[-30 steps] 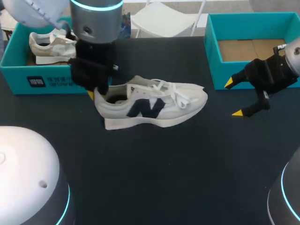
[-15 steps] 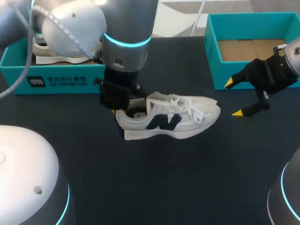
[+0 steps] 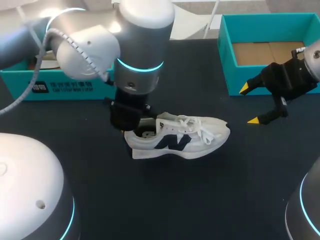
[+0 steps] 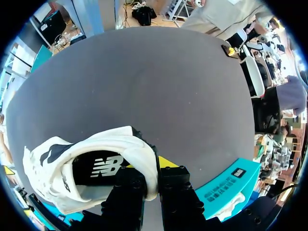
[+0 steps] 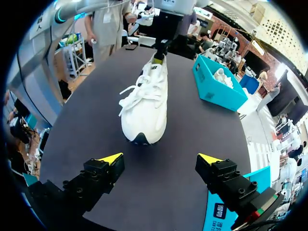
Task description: Take the shoe out of the shoebox, open the shoe tongue, remove and reinsert the insole, then place the shoe into the shoebox
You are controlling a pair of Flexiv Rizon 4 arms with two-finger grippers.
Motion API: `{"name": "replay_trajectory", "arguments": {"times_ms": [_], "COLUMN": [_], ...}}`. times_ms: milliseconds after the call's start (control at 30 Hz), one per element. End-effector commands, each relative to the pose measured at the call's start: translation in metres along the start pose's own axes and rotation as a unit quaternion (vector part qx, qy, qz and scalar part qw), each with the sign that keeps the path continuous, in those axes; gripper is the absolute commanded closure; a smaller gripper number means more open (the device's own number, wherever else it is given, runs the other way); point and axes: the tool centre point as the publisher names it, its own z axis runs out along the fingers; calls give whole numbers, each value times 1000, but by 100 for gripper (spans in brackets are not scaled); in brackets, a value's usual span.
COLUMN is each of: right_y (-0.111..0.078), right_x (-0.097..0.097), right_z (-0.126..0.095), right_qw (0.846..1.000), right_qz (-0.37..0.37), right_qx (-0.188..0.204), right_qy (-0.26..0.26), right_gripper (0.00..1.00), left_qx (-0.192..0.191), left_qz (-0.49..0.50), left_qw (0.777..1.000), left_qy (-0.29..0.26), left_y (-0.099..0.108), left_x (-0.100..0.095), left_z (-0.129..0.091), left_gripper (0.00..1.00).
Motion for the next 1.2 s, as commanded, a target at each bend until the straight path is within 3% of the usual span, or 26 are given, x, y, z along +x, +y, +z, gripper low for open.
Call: {"name": "replay_trajectory", "arguments": {"times_ms": [33,333,767,1133,1167,1200], "right_y": [0,0,0,0,0,0], "right_x": [-1,-1,-1,-1,-1,-1], "right_z": [1,1,1,1,1,1], "right_qw": [1000,1000,1000,1000,1000,1000], "right_qz": [0,0,0,0,0,0], "right_qx": [2,2,2,2,2,2], "right_qy": [1,1,1,1,1,1], "right_gripper": [0,0,0,0,0,0], "left_qx": [1,1,17,47,45,46], "left_qz": [0,0,-29,-45,-48,-46], "left_qw": [1000,1000,998,995,995,995], "left_qy": [1,1,61,80,76,75], "left_y": [2,2,13,22,22,21], "left_x": [-1,-1,-24,-26,-25,-24], "left_z": [-2,-2,57,81,80,78], "left_gripper": [100,100,100,100,92,64]}}
